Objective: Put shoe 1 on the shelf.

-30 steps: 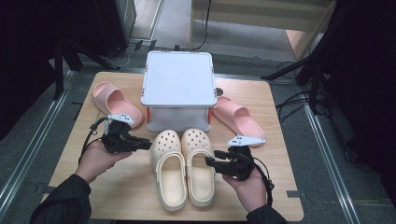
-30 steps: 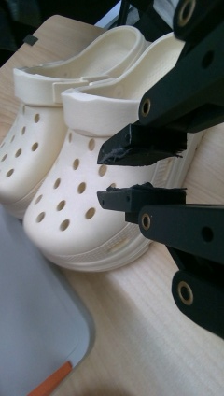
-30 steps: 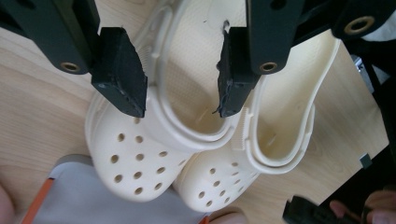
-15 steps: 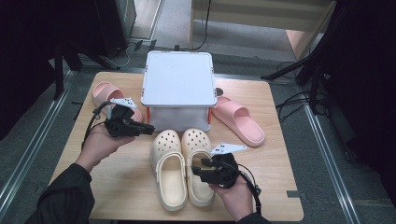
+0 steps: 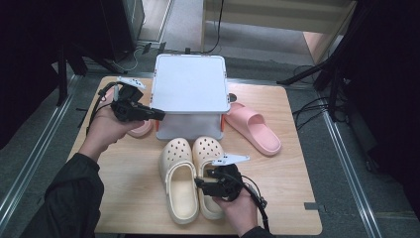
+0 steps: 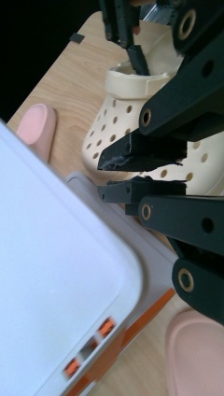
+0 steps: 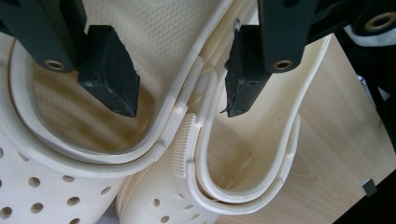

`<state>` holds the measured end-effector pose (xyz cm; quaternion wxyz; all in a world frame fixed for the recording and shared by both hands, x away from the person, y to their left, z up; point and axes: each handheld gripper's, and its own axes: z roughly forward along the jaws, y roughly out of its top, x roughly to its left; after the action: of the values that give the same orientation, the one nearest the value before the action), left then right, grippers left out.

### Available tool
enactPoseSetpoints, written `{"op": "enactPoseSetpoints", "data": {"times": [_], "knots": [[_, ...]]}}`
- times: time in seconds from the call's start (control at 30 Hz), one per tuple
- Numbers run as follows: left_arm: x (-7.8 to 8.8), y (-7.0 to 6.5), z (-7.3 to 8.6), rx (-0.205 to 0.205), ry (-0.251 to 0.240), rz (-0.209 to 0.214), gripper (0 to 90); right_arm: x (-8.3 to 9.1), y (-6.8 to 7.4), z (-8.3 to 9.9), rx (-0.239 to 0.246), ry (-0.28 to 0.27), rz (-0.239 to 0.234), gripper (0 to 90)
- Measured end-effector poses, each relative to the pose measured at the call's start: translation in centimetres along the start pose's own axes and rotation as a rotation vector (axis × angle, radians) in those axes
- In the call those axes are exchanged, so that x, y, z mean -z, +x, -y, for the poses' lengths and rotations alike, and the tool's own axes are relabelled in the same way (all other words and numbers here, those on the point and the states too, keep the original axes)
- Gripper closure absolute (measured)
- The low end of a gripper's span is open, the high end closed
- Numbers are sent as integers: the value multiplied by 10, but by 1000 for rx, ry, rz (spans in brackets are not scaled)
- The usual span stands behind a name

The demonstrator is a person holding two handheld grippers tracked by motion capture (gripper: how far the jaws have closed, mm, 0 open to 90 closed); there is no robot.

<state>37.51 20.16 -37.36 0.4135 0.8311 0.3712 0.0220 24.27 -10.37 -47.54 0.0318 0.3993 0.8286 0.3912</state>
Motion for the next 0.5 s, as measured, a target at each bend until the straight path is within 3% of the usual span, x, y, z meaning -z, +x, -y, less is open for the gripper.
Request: {"op": "enactPoseSetpoints", "data": {"times": [0.2,0.5], "knots": [[0,8,-10,7,-3,-19,820,-7,3,-1,-20,-6,14,375],[-1,27,-6,33,-7,-48,820,-25,4,0,-72,4,31,349]]}}
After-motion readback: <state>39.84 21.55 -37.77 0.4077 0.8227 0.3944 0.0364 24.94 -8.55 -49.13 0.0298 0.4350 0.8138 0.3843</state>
